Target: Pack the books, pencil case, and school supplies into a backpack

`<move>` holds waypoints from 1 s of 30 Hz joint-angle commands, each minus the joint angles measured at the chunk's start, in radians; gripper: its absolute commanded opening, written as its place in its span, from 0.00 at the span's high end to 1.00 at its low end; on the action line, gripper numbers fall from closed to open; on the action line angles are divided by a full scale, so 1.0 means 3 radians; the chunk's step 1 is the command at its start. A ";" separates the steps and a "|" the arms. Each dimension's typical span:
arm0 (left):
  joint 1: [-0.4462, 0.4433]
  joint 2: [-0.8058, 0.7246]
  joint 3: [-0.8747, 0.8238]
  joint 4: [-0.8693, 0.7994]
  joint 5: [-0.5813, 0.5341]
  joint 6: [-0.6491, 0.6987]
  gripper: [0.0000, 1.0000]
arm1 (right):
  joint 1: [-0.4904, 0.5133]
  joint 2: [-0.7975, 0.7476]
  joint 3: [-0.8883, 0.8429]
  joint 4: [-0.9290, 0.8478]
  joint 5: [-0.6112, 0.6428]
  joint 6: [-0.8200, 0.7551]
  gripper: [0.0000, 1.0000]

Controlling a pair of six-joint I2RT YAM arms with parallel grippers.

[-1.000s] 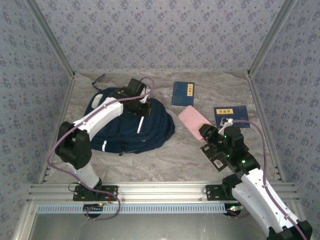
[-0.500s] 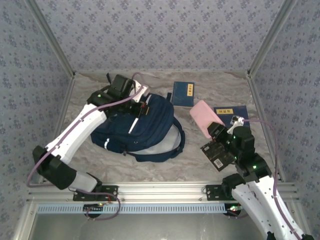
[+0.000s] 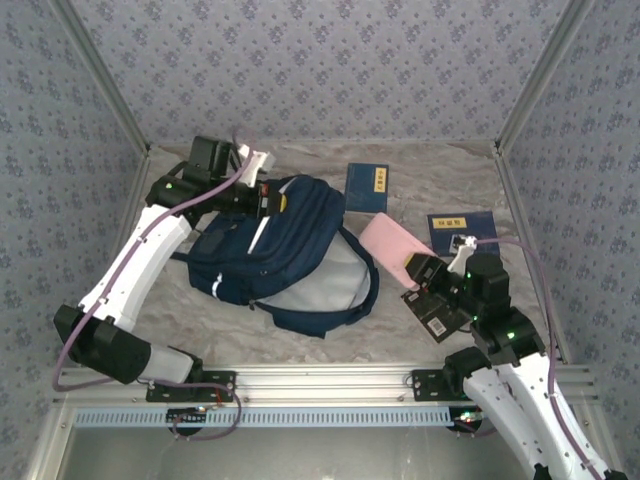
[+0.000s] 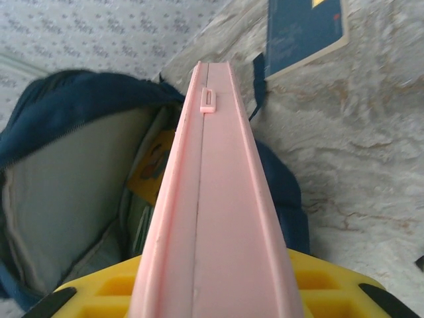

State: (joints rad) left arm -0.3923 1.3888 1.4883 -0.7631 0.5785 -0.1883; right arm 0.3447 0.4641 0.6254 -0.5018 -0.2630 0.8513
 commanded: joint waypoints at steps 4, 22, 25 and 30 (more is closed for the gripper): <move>0.0162 -0.0268 0.0020 0.0800 0.0584 -0.0263 1.00 | 0.0046 -0.0044 -0.0120 0.0462 -0.0762 0.0238 0.65; 0.0173 -0.0305 -0.0003 0.1021 0.1011 -0.0395 1.00 | 0.0756 0.1589 -0.0297 0.2729 -0.0488 0.1073 0.65; 0.0173 -0.0355 -0.0036 0.1062 0.1089 -0.0385 1.00 | 0.0766 0.1900 -0.0140 0.2770 -0.0368 0.1069 0.65; 0.0172 -0.0433 -0.0126 0.1182 0.1209 -0.0395 1.00 | 0.0787 0.2368 0.0202 0.2579 -0.0191 0.0963 0.65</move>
State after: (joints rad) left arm -0.3420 1.3510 1.4139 -0.6029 0.8066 -0.3164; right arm 0.5724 1.1370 0.6113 0.2417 -0.3729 1.1561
